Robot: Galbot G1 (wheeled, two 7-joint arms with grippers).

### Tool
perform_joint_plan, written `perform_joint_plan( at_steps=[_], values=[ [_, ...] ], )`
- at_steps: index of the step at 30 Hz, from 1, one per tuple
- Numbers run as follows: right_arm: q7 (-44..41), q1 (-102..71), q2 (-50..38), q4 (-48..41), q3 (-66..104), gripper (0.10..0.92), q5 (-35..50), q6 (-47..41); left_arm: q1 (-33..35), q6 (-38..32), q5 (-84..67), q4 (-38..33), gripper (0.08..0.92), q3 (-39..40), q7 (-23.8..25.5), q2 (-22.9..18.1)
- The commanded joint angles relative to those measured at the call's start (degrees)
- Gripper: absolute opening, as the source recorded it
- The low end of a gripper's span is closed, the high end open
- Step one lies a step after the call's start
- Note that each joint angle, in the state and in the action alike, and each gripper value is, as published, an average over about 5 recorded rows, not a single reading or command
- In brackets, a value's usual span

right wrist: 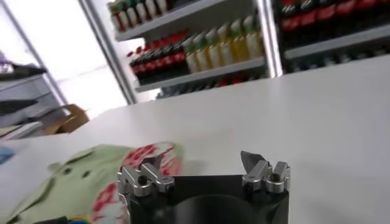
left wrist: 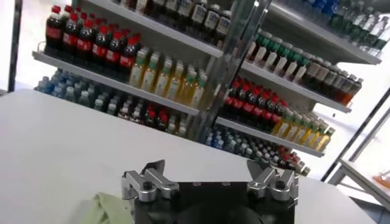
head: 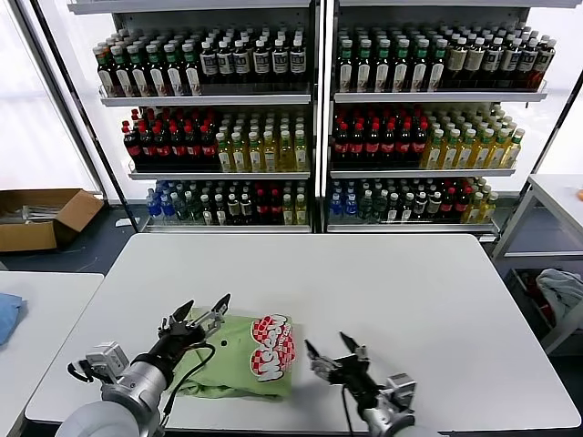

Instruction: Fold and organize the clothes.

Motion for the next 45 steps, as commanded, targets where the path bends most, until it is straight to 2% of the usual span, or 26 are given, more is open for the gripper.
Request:
perform_joint_plan(
  at_steps=[1, 4, 7, 17, 28, 33, 39, 42, 45],
  values=[
    [2.6, 9.1, 1.3, -10.0, -15.5, 0.823, 0.9, -3.5, 2.7, 0.1, 2.0, -2.2, 0.822, -5.5, 0.5, 0.0],
    [3.3, 8.7, 0.9, -9.9, -15.4, 0.807, 1.8, -4.0, 2.9, 0.2, 1.9, -2.3, 0.823, -5.8, 0.4, 0.0],
    [3.6, 8.1, 0.5, -8.9, -14.9, 0.741, 2.3, -4.1, 3.0, 0.2, 1.9, -2.3, 0.823, -6.0, 0.1, -0.2],
    [1.1, 6.1, -1.8, -3.6, -10.3, 0.455, 3.0, -3.3, 3.1, 0.4, 2.1, -2.4, 0.823, -6.1, -0.4, -1.2],
    [-4.5, -2.6, -13.9, 2.2, 8.4, 0.147, 5.2, -2.2, 3.2, 0.3, 2.2, -2.6, 0.823, -6.0, -0.4, -1.9],
    [-4.6, -6.7, -17.3, 1.6, 17.7, 0.122, 6.1, -0.7, 3.0, 0.3, 2.3, -2.5, 0.823, -5.3, -0.4, -2.4],
    [-4.2, -9.9, -17.7, 1.8, 22.0, 0.122, 1.9, 0.6, 2.5, 0.6, 2.5, -2.3, 0.823, -4.6, -0.4, -2.8],
    [-3.2, -11.2, -16.6, 3.2, 23.1, 0.158, 0.4, 1.8, 2.4, 0.7, 2.6, -2.3, 0.823, -4.5, -0.4, -2.9],
    [-1.5, -12.1, -15.4, 5.0, 23.3, 0.24, 0.3, 2.4, 2.7, 0.7, 2.6, -2.5, 0.823, -4.7, -0.3, -2.9]
  ],
)
